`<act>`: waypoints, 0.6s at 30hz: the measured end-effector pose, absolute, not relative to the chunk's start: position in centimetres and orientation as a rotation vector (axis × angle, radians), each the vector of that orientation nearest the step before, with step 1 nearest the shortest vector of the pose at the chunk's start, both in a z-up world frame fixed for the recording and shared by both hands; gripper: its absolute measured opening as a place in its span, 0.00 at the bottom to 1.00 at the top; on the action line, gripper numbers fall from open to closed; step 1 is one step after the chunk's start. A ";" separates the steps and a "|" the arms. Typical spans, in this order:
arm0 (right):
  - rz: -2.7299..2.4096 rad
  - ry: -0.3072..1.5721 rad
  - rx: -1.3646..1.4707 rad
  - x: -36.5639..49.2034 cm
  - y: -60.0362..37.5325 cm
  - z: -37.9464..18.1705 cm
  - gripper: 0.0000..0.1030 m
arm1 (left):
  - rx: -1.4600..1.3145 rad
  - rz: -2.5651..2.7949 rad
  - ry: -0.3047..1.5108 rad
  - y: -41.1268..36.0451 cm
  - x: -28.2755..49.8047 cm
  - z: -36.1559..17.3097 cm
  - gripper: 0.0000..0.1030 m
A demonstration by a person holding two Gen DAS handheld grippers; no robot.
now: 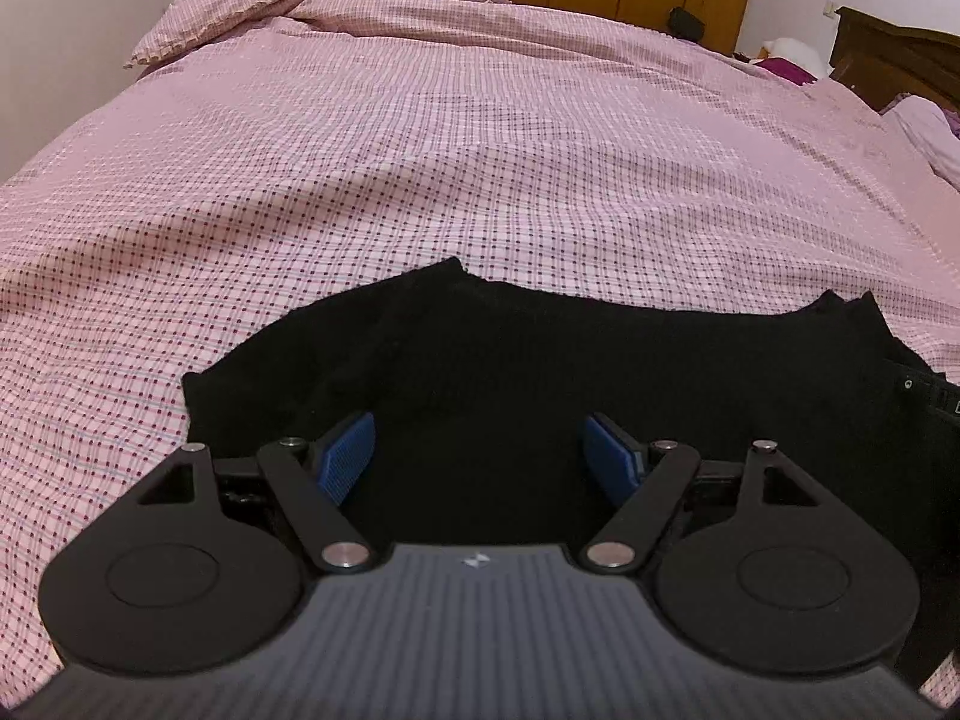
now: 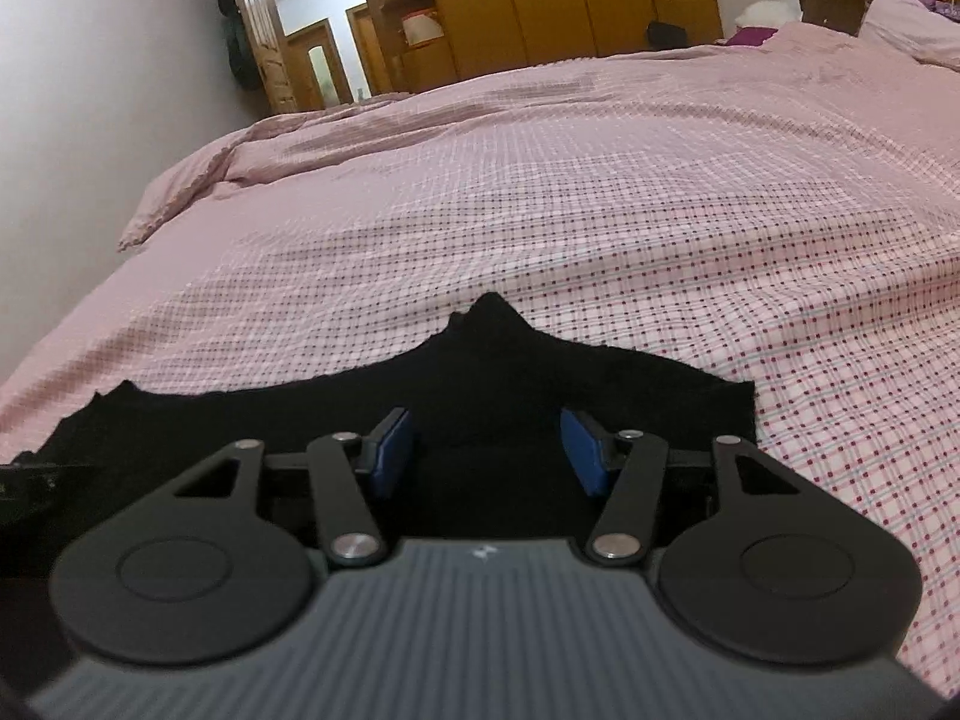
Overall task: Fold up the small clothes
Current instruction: 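Lower the hem onto the cardigan and open both grippers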
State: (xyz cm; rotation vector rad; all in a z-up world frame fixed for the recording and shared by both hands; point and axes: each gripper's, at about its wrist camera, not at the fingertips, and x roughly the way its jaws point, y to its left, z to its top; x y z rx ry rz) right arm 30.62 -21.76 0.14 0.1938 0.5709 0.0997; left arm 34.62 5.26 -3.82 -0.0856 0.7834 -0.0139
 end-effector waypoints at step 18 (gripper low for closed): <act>0.064 0.468 0.234 28.7 -21.8 2.2 0.65 | -0.039 0.095 0.736 5.4 32.2 0.8 0.86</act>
